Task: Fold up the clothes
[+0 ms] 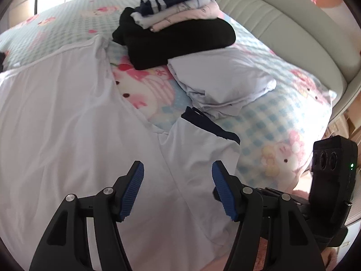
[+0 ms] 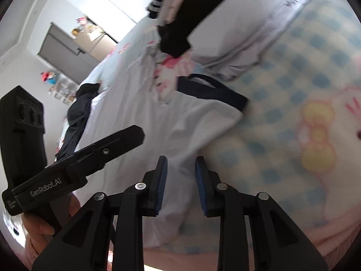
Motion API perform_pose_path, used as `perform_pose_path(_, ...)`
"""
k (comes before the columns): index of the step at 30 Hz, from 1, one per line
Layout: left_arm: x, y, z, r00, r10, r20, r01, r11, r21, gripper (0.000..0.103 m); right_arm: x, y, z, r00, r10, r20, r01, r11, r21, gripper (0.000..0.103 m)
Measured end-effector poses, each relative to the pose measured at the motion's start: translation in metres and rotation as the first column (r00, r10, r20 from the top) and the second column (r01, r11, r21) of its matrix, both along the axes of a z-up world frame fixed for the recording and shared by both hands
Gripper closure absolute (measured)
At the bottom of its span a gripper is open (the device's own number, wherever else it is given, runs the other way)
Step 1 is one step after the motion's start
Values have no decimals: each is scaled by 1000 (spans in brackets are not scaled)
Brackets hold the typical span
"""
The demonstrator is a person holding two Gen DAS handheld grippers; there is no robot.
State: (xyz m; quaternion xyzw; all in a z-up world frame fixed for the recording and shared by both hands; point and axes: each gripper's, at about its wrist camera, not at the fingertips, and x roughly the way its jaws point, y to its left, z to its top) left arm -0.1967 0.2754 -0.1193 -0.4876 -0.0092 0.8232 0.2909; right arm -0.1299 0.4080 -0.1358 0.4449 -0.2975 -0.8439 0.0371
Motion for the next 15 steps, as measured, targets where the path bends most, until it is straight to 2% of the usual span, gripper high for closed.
perform_pose_path(4,-2,10,-3,1000,-18,3,18,999,-36,39,10,17,-2,995,-97,34,96,995,30,73)
perform_pose_path(6,-7,22,-2,999,-47,0,47,997,-63,39,9,23,-3,991,-123,45,122,992,42,61)
perform_pose_path(11,-15,54,5,992,-125,-20,122,987,-108,39,10,27,-1,984,-168,63,161,981,109,63)
perform_pose_path(15,-13,70,-1,989,-150,-9,148,982,-120,39,22,41,3,957,-280,71,264,948,177,63)
